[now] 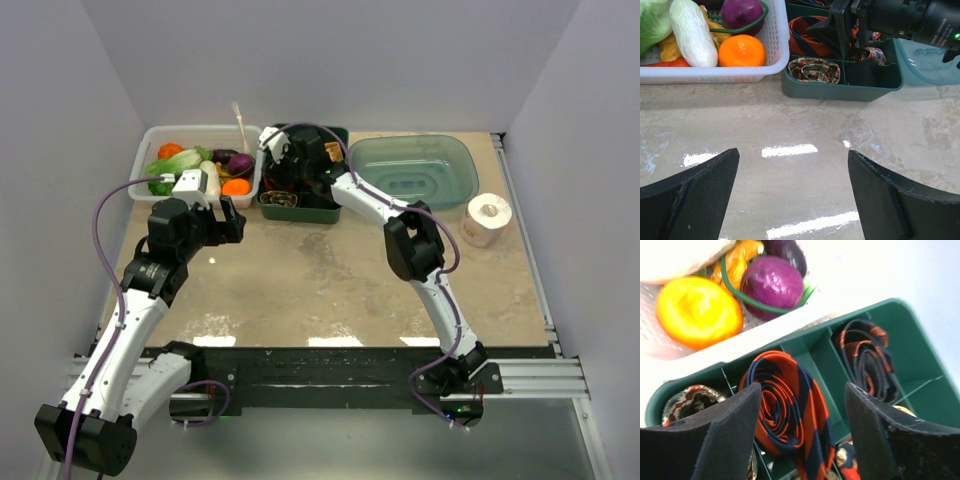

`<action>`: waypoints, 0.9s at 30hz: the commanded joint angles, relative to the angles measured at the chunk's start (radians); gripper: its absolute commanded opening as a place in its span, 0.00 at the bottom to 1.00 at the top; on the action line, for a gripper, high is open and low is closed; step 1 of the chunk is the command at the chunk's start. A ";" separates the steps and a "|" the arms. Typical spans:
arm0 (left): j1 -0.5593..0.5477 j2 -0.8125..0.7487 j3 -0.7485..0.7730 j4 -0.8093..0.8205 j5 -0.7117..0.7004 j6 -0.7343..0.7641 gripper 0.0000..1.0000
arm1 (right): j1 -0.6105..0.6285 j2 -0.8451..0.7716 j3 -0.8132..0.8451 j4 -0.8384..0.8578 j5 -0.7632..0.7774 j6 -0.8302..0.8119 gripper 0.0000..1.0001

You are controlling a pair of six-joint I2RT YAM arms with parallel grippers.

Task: Roll the ties
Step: Place the tie in the storage box.

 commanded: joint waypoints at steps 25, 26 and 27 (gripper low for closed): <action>0.009 -0.008 -0.006 0.037 0.009 0.009 0.95 | 0.004 -0.051 -0.023 0.052 -0.043 0.141 0.49; 0.009 -0.008 -0.004 0.037 0.008 0.009 0.95 | 0.002 -0.064 -0.023 0.058 -0.034 0.143 0.52; 0.009 -0.011 -0.004 0.039 0.009 0.009 0.95 | 0.004 -0.092 -0.026 0.061 -0.022 0.146 0.56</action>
